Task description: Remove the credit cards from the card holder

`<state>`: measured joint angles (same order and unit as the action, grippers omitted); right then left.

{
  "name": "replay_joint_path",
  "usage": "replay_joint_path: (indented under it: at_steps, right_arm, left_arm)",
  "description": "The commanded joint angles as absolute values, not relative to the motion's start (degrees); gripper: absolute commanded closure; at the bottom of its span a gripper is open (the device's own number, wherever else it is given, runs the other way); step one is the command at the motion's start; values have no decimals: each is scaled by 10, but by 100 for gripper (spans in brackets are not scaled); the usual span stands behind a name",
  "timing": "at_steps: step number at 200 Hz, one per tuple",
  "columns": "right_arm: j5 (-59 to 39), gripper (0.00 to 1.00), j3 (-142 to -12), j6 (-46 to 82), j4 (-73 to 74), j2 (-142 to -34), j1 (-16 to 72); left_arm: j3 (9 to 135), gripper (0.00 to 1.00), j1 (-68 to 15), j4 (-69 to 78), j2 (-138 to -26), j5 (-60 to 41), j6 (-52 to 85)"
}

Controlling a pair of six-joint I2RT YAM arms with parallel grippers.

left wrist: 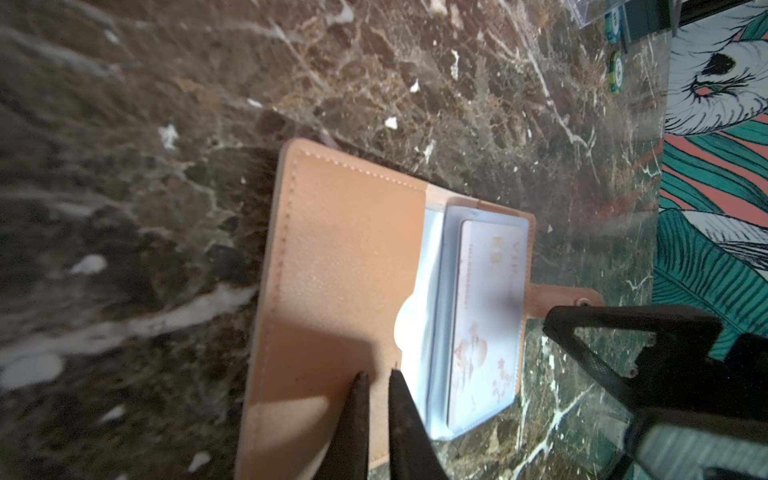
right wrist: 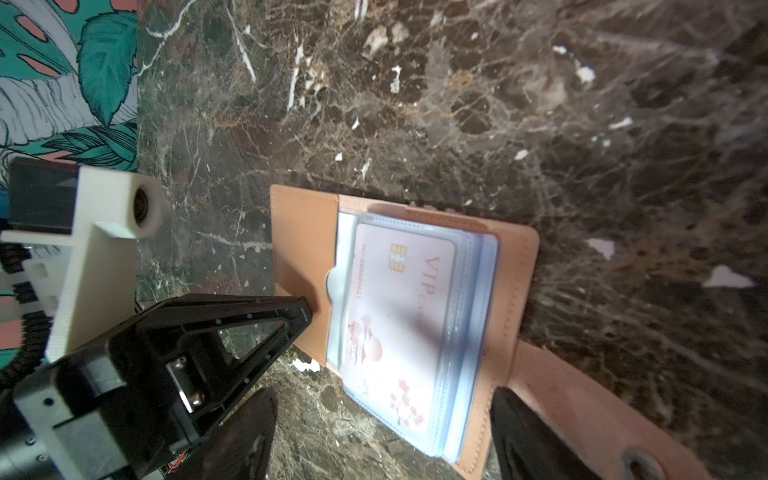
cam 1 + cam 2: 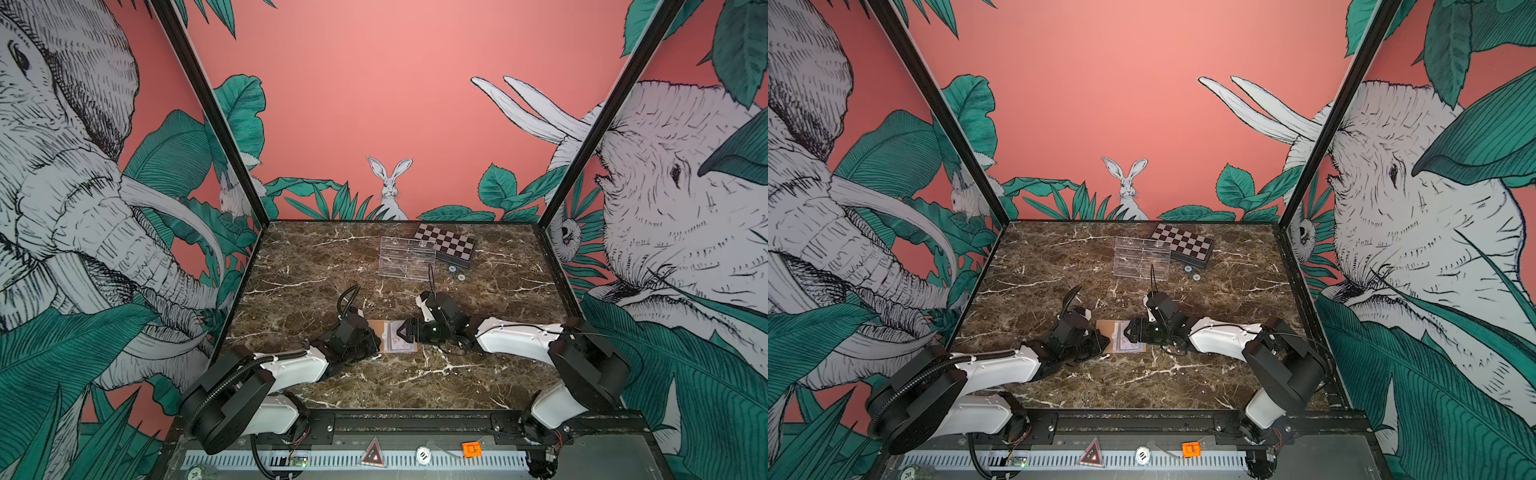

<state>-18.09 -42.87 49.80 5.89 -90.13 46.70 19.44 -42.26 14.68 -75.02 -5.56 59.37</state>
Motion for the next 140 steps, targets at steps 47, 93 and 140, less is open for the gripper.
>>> replay_joint_path:
  at_steps: [47, 93, 140]
  right_arm:
    - [-194, 21, -426, 517, 100, -935, 462]
    - [-196, 21, -421, 524, 115, -950, 462]
    - [-198, 21, -412, 531, 117, -957, 462]
  left_arm:
    - [184, 87, -420, 142, -743, -59, 596]
    - [182, 87, -420, 144, -744, -61, 595]
    - [179, 88, -420, 148, -748, -61, 596]
